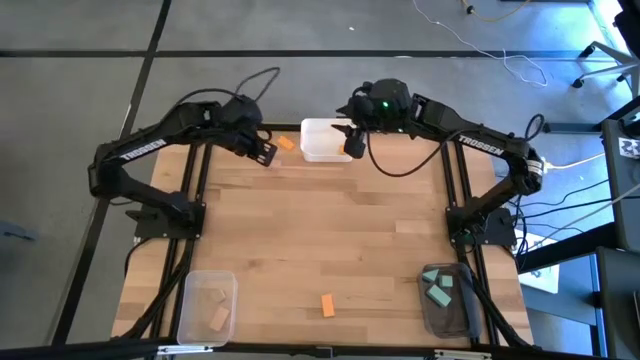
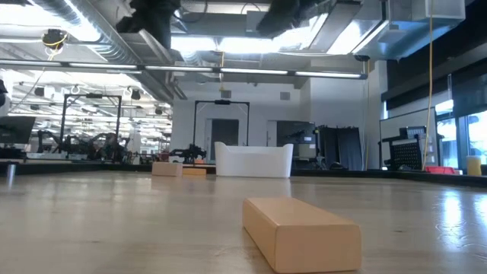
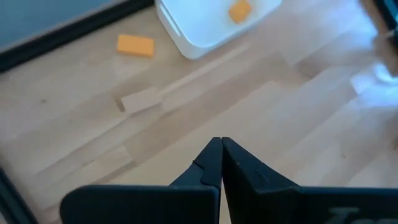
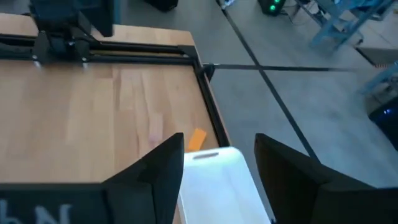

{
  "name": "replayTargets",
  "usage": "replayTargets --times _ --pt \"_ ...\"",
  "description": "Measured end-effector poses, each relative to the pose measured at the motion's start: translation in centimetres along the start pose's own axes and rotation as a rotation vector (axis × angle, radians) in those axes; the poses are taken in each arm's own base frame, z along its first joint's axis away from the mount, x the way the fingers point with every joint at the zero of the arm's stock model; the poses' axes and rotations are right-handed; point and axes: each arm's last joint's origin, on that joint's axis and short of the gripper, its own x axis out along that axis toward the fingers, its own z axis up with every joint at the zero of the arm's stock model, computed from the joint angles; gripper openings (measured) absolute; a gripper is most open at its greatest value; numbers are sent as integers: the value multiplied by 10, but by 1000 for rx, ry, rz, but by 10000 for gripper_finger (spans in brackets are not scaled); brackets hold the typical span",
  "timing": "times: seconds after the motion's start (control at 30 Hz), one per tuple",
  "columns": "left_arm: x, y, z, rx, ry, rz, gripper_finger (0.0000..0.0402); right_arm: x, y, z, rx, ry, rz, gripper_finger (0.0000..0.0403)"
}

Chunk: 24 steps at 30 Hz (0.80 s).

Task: Sort & place blocks by color
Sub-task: Put the white block into the transparent bin

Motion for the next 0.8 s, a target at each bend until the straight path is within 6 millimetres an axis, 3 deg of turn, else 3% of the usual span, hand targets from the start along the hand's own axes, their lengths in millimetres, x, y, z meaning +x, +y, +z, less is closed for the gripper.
replayTargets --times 0.13,0.33,0.57,0.8 --pt "-24 8 -5 -7 -69 -22 0 9 2 26 -60 17 26 197" --pt "-60 22 -18 -19 -160 -69 0 49 6 44 -80 108 149 197" --pt "-92 41 -37 -27 -217 -76 0 112 29 36 -213 223 249 190" --pt "-110 57 -54 -30 -228 -43 0 168 63 10 -196 265 315 189"
